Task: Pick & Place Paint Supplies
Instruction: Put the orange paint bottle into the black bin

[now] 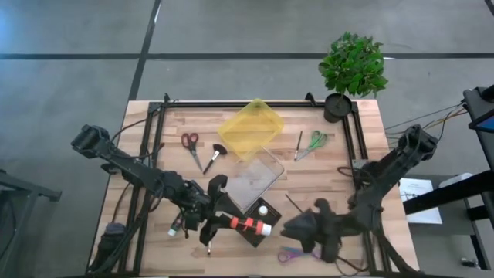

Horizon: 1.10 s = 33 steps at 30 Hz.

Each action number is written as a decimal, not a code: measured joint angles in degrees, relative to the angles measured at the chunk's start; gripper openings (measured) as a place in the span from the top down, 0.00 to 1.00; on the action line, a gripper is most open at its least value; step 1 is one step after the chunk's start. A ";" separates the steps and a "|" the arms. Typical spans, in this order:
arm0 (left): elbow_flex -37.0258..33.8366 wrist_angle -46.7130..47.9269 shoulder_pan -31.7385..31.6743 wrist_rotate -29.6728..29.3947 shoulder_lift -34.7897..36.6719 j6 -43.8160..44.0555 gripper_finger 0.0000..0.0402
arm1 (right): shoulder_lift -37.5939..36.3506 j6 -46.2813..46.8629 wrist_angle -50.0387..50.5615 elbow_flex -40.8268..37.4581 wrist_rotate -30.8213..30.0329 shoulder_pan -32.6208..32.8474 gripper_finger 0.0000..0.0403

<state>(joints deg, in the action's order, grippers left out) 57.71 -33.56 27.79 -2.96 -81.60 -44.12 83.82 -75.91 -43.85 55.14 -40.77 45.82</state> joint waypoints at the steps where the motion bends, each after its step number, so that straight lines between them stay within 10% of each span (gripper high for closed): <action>1: 0.00 -0.24 -0.18 -0.07 0.00 0.00 0.65 | 0.19 -2.35 -3.59 -1.42 -0.06 0.34 0.54; 33: 0.00 -0.72 -2.49 -0.29 0.00 1.09 0.65 | 0.58 -0.37 -8.88 -3.63 16.64 -10.36 0.54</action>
<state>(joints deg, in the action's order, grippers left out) 57.71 -34.28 25.30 -3.25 -81.60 -43.03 84.41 -76.28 -52.73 51.51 -24.13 35.46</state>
